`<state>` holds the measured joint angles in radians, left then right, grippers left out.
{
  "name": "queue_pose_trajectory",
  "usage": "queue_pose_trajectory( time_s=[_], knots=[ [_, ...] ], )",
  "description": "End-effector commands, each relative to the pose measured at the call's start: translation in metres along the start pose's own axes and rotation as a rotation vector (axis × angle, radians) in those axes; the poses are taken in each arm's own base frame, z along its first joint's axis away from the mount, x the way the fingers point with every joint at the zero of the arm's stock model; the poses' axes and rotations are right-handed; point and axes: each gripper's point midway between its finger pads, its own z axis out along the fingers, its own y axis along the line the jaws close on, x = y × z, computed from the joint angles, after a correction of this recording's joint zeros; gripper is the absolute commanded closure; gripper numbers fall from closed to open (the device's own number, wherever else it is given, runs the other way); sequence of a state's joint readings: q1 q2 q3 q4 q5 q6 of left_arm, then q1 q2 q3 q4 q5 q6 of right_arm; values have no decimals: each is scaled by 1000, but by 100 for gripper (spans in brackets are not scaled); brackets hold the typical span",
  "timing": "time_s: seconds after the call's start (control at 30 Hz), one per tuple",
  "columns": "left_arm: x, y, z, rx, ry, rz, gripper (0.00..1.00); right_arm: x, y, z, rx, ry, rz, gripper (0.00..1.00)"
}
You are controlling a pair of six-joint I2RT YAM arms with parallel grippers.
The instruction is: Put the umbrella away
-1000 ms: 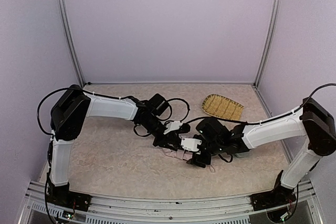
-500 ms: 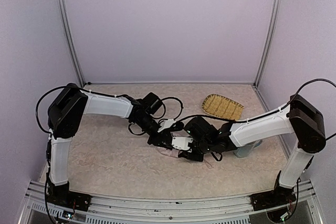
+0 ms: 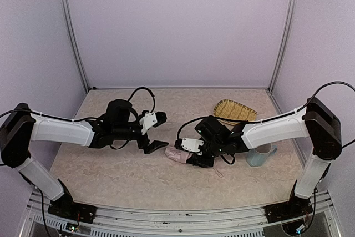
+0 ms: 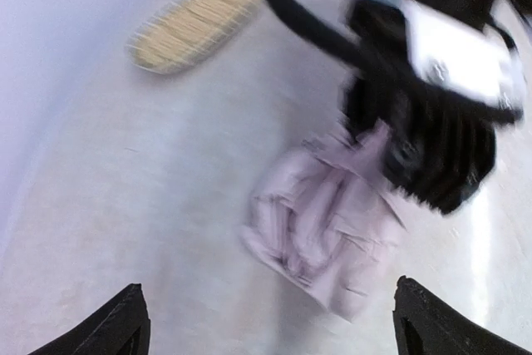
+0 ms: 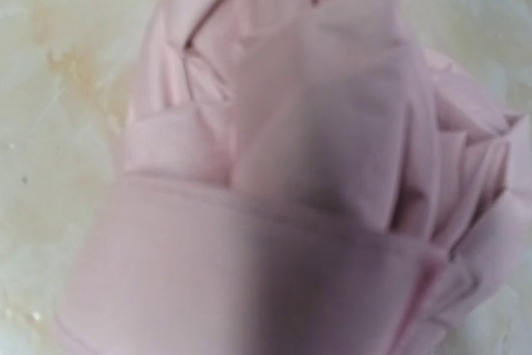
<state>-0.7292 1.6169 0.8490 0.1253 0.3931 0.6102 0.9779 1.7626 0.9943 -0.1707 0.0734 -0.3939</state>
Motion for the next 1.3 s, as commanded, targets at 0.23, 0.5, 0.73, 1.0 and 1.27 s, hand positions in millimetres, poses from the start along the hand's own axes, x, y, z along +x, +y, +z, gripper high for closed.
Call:
queue_pose_trajectory(
  time_s=[0.23,0.5,0.73,1.0,1.27],
  knots=[
    [-130,69,-141,-332,-777,-280,18,-47,-67,-62,-57,-226,176,100],
    [-97,4,-117,-168,-704,-233,48,-114,-104,-147,-65,-486,75,100],
    [-113,-19,-99,-101,-717,-168,40,-148,-128,-184,-11,-521,-19,100],
    [-122,-6,-78,-73,-726,-200,39,-174,-135,-214,1,-597,-73,100],
    [-135,-1,-62,-17,-724,-207,39,-173,-132,-213,-1,-599,-76,100]
  ],
)
